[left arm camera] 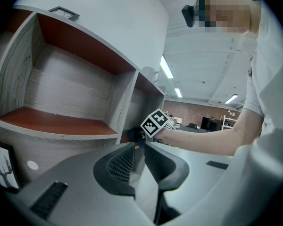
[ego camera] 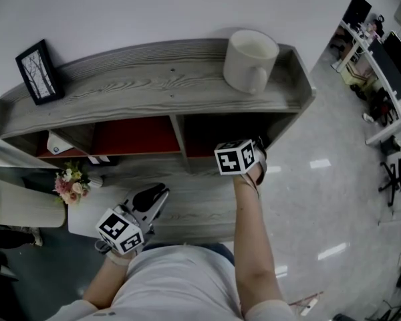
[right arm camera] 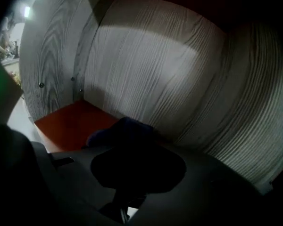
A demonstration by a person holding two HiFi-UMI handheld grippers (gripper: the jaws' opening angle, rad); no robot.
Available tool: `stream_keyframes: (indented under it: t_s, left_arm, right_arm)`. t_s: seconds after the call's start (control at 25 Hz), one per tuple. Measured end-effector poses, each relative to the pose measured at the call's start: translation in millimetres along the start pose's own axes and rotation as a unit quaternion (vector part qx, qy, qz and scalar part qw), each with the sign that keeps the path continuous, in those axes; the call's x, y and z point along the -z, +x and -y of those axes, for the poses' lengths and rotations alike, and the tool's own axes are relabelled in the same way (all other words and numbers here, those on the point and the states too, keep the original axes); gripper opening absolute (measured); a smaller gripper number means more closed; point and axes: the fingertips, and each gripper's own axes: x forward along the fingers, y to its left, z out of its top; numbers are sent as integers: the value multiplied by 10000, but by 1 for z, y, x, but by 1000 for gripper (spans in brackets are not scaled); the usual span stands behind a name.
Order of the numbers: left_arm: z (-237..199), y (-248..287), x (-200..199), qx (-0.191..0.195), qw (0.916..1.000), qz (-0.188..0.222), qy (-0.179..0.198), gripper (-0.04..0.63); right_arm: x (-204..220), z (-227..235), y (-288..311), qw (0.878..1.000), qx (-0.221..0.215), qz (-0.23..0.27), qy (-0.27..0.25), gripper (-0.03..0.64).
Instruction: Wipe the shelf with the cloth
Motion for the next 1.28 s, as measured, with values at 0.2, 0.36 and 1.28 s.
stream_keyframes:
  t_s: [0.2,0.36,1.28]
  left_arm:
    - [1,0,0,-28,10000,6,6,52]
    - [2,-1,0,-58,10000,14,3,52]
    - [4,-11,2,-229,9997,23,-6,52]
  right_arm:
    - [-13,-30,1,9964,-746,158,379,67]
    - [-19,-47,-3,9940,-1033,249,263,66]
    - [-68,-141,-55,9592,-2109,1845,-371,64]
